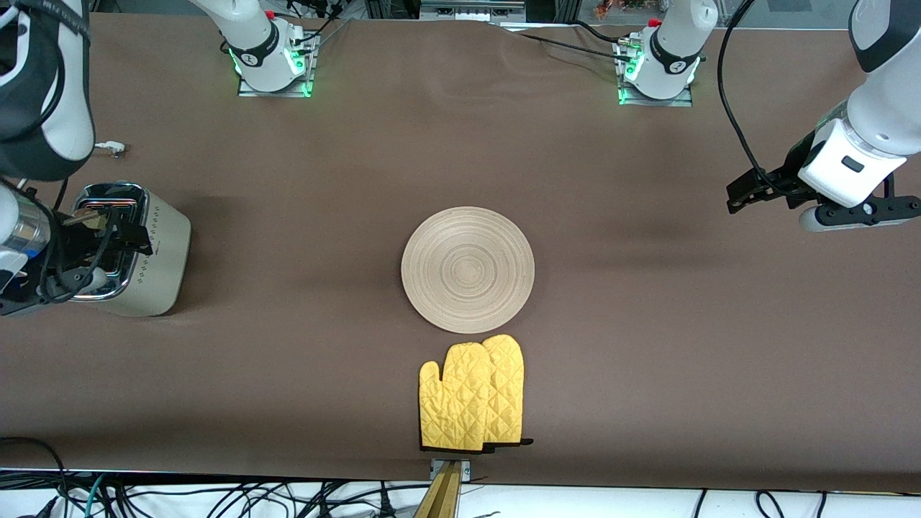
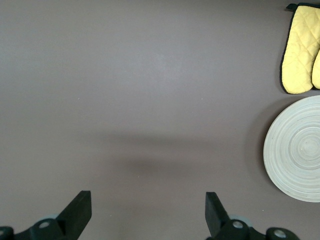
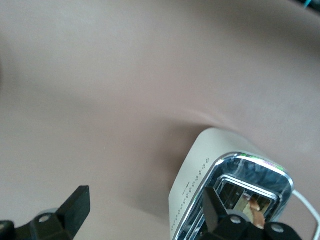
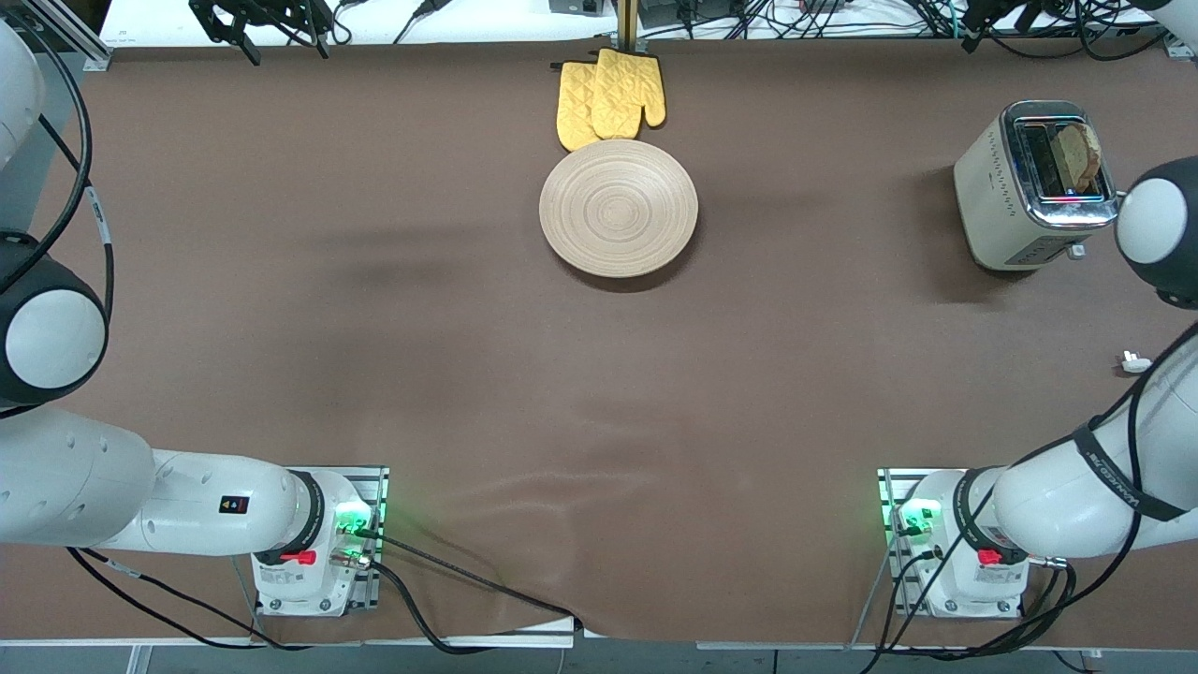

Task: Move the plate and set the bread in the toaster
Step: 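Open the right gripper and lift it off the bread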

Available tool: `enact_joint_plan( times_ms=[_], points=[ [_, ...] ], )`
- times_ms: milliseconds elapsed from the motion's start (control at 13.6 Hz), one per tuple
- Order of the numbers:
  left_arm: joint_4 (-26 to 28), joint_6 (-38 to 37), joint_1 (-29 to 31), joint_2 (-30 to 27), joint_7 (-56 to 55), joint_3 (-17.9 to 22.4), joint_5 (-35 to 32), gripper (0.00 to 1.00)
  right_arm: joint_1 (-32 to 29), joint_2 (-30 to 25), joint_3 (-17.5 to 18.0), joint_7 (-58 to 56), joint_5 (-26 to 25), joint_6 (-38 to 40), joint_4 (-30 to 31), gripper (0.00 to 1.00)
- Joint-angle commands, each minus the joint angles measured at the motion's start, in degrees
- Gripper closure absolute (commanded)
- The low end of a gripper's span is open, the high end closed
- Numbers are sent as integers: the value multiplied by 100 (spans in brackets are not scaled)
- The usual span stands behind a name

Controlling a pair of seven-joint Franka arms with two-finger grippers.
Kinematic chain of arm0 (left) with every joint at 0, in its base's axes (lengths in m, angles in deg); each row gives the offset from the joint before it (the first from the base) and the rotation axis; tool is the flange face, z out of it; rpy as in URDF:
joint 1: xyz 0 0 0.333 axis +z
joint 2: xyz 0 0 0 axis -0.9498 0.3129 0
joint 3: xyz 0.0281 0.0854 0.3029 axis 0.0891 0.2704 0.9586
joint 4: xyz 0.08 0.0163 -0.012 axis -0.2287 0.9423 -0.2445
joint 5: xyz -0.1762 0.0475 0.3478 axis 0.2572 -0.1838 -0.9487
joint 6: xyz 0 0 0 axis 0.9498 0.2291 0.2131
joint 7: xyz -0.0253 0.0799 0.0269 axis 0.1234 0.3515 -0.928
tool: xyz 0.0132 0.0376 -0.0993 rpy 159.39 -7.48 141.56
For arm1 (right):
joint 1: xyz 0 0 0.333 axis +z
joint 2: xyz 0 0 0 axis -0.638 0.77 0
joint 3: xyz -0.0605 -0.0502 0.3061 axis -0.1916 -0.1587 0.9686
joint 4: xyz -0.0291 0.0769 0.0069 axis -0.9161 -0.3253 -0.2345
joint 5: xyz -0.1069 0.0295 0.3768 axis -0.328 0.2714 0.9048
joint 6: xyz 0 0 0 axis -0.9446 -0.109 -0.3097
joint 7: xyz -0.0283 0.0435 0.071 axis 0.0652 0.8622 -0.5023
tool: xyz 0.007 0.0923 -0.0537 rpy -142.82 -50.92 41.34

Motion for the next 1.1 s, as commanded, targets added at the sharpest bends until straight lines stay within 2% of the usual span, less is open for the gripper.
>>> enact_joint_plan(
  times_ms=[0,74,221,368,588,1029],
  points=[
    [-127,-43,0,49,-58,-5,47,0,-403,-679,470,-12,-167,-616,814,0],
    [-127,-43,0,49,-58,4,47,0,-474,-820,558,136,-159,-635,973,0],
    [-127,-43,0,49,-58,-5,47,0,-615,-1110,707,1421,-106,-706,1324,0],
    [-127,-43,0,49,-58,4,47,0,-790,-1260,989,2332,-106,-697,1370,0],
    [-127,-43,0,49,-58,4,47,0,-905,-1638,1007,2352,-45,-750,1729,0],
    [-127,-43,-9,49,-58,4,47,0,-1134,-1859,1209,2352,8,-855,2205,0]
  ],
)
